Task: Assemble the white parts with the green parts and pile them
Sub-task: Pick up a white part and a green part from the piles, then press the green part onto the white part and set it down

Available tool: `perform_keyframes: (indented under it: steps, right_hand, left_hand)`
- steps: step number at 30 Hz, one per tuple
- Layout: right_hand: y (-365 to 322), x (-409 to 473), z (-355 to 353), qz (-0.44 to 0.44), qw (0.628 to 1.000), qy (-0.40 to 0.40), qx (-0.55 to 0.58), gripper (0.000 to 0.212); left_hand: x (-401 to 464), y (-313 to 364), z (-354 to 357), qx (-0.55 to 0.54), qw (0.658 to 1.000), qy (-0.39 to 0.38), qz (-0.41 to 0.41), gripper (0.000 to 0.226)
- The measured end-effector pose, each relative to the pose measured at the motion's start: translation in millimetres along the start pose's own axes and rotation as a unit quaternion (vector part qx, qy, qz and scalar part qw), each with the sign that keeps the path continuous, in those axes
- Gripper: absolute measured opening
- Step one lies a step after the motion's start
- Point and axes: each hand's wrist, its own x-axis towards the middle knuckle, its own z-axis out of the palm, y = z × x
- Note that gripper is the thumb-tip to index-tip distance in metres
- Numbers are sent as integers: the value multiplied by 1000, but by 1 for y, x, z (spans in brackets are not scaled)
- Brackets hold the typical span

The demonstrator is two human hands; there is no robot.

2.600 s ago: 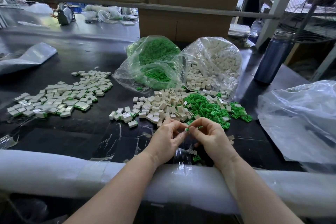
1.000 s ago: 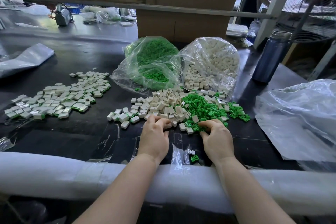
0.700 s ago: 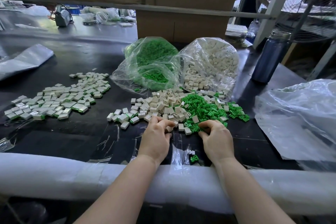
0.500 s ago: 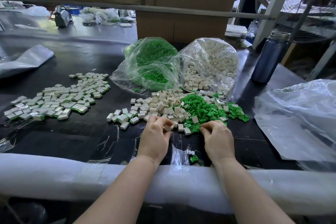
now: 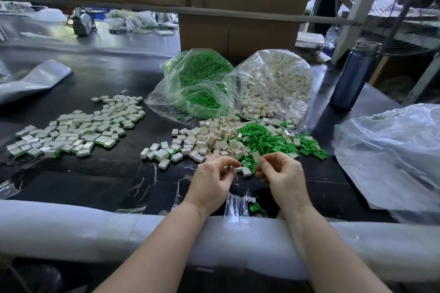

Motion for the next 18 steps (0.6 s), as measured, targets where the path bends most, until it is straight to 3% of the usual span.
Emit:
perform_keyframes:
  steps: [8, 18]
  right_hand:
    - [-3, -3, -1, -6, 996, -71, 50, 29]
    - [-5, -4, -1, -4, 993, -101, 66, 18]
  left_hand:
    - [1, 1, -3, -101, 993, -34, -48, 21]
    - [1, 3, -5, -168, 980, -66, -83, 12]
